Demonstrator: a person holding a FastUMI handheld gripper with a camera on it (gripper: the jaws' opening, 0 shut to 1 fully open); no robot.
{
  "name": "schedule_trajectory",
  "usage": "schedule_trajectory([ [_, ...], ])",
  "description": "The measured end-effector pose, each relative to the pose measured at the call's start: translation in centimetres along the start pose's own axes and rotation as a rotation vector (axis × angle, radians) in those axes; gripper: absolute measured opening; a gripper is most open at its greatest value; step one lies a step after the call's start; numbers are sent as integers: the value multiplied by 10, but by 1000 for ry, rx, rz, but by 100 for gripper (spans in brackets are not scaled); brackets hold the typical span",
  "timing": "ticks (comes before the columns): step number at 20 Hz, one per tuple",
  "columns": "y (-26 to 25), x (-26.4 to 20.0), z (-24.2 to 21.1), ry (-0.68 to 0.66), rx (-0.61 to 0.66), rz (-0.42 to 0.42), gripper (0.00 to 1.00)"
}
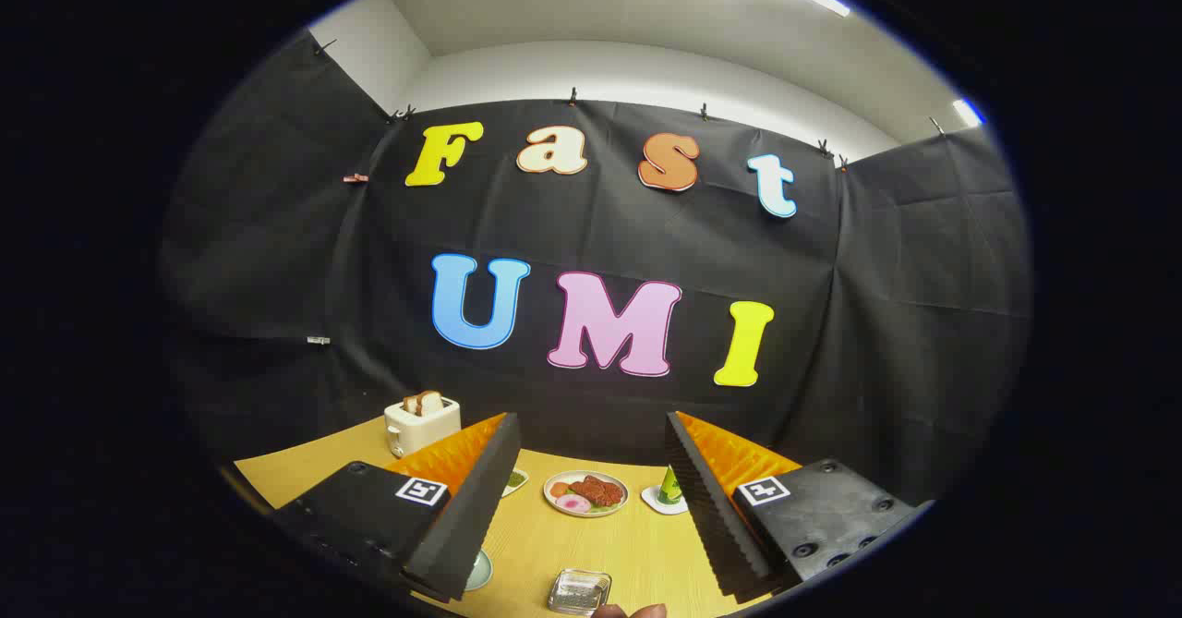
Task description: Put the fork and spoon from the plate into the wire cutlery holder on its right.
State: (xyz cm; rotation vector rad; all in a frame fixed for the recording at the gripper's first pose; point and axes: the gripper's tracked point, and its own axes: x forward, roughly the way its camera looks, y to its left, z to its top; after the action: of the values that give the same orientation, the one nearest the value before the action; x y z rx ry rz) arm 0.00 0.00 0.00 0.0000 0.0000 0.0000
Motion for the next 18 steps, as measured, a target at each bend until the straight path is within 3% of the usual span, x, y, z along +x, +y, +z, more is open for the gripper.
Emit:
schedule_trajectory([
  [14,-2,-1,0,0,-4,-14,98],
  [18,25,1,-19,84,40,77,98],
])
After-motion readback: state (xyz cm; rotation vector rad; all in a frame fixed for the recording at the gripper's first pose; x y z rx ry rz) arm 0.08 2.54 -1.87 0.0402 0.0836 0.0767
